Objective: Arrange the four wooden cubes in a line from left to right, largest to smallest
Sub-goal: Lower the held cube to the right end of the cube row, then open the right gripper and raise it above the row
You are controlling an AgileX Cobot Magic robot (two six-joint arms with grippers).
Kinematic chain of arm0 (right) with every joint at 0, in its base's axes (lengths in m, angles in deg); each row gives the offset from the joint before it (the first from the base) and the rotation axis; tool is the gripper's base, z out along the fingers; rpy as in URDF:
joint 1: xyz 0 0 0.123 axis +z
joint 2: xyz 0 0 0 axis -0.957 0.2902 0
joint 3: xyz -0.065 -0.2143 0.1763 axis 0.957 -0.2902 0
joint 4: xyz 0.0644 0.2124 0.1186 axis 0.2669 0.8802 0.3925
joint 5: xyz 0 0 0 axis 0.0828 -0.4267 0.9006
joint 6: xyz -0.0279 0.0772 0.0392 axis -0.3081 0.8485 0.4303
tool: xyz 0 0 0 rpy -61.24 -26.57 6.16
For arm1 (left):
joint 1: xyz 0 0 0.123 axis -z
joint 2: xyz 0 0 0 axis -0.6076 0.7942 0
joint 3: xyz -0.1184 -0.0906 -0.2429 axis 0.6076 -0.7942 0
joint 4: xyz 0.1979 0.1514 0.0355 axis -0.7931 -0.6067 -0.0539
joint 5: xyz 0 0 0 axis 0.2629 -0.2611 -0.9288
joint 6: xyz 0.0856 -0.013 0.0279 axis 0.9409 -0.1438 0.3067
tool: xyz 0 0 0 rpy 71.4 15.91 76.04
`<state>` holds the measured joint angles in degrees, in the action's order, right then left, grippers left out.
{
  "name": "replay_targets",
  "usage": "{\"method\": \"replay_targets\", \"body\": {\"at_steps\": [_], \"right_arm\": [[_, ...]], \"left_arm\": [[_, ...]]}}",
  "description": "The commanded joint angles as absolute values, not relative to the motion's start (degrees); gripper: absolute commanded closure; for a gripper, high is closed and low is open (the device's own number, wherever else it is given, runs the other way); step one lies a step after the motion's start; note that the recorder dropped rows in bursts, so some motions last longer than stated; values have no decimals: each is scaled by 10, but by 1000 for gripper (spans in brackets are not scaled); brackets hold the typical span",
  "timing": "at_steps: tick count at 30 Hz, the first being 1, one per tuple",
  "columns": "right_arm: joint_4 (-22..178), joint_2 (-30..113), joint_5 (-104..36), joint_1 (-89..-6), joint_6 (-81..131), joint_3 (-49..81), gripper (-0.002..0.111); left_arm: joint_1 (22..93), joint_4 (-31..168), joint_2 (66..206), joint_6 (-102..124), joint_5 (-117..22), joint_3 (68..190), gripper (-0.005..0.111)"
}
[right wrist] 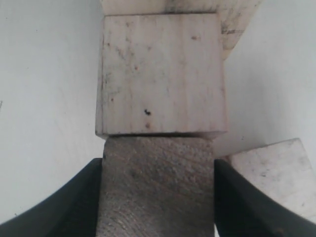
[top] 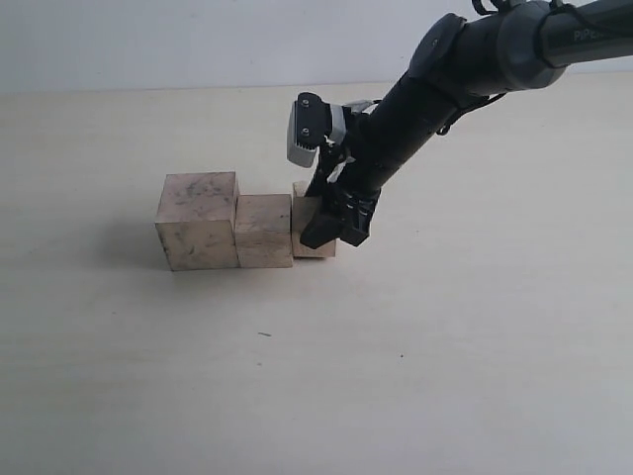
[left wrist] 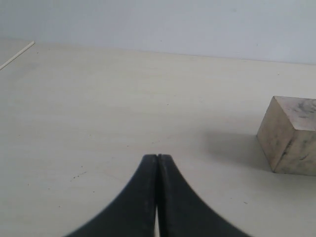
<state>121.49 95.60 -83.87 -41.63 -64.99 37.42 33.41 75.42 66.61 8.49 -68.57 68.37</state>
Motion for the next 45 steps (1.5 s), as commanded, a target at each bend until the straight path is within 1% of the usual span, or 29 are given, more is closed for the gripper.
{"method": "replay_targets", "body": {"at_steps": [1, 3, 6, 10, 12, 15, 18, 22, 32, 35, 45], "right_arm": [[1215, 955, -844, -418, -641, 378, 106], [1215, 955, -846, -418, -641, 378, 99], [1214, 955, -846, -418, -640, 378, 87], [1208, 955, -846, -418, -608, 378, 63], [1206, 955, -846, -418, -594, 378, 53], [1206, 954, -846, -418, -586, 378, 45], [1206, 946, -846, -418, -574, 378, 43], [1205, 932, -846, -418, -556, 378, 43], [1010, 901, -853, -418, -335, 378, 43], [988, 898, -839, -418, -284, 378, 43], [987, 912, -812, -418, -276, 378, 44]], "left_arm": [[335, 753, 663, 83, -678, 682, 107], [335, 753, 663, 83, -678, 682, 107], [335, 753, 663, 83, -678, 682, 107], [335, 753, 663, 83, -678, 682, 107], [335, 753, 663, 83, -678, 682, 107], [335, 753, 663, 83, -678, 682, 107], [335, 753, 663, 83, -678, 682, 107], [335, 753, 663, 83, -678, 682, 107], [335, 753, 663, 83, -678, 682, 107], [335, 753, 663, 83, -678, 682, 107], [335, 753, 663, 83, -678, 682, 107]]}}
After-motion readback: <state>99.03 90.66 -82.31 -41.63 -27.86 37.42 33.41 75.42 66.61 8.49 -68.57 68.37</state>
